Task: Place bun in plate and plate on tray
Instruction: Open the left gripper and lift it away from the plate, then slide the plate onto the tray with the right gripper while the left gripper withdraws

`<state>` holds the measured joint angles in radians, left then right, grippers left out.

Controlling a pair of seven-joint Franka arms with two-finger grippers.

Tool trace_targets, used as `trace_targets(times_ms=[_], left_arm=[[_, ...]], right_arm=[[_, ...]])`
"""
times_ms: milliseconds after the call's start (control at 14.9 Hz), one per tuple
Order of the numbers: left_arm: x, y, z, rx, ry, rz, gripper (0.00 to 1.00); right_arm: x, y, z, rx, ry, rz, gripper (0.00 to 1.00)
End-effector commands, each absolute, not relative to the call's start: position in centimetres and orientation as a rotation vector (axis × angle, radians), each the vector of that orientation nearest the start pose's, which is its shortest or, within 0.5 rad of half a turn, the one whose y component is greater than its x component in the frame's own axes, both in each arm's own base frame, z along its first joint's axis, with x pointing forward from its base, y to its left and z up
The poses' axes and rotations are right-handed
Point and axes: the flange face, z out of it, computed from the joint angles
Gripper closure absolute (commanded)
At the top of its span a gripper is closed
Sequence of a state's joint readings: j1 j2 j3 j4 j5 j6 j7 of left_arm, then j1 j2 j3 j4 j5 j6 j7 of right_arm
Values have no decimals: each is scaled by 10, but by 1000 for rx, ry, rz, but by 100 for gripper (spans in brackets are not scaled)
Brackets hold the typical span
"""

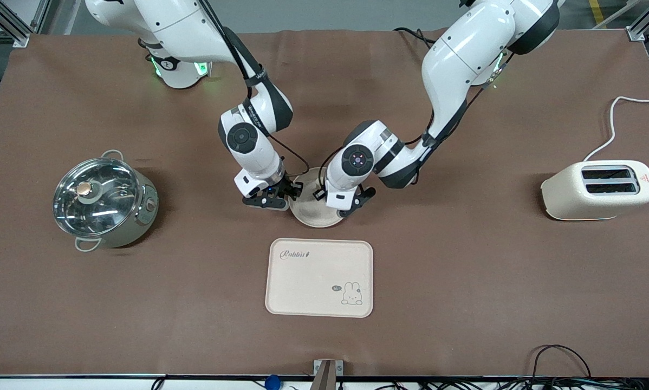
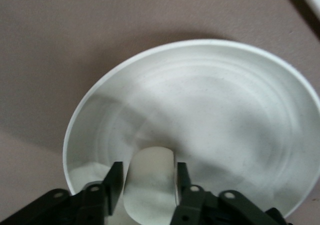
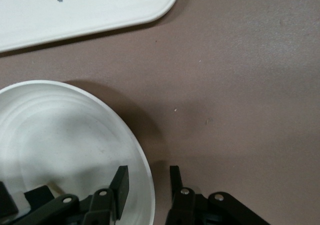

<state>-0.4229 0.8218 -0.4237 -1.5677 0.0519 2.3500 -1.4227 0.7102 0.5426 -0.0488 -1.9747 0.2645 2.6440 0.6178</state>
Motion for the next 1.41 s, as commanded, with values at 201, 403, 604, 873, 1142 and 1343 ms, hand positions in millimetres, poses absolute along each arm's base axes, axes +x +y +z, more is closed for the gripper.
trace_targets(times_ms=[201, 403, 604, 873, 1142, 1343], left_arm=[[556, -448, 295, -3100, -1106, 100, 0], [588, -384, 384, -3129, -941, -83, 0], [603, -308, 461, -3132, -660, -165, 0], [600, -236, 532, -3097, -421, -201, 0], [584, -185, 587, -3050, -284, -147, 0], [568, -158, 621, -3043, -127, -157, 0]], right_arm=[[491, 389, 199, -2966, 205, -73, 92], [490, 389, 197, -2969, 180, -103, 95], [494, 384, 201, -2970, 195, -94, 96], [501, 389, 242, -2916, 220, -142, 96], [530, 380, 260, -2867, 351, -186, 97], [583, 383, 266, -2784, 526, -252, 97]])
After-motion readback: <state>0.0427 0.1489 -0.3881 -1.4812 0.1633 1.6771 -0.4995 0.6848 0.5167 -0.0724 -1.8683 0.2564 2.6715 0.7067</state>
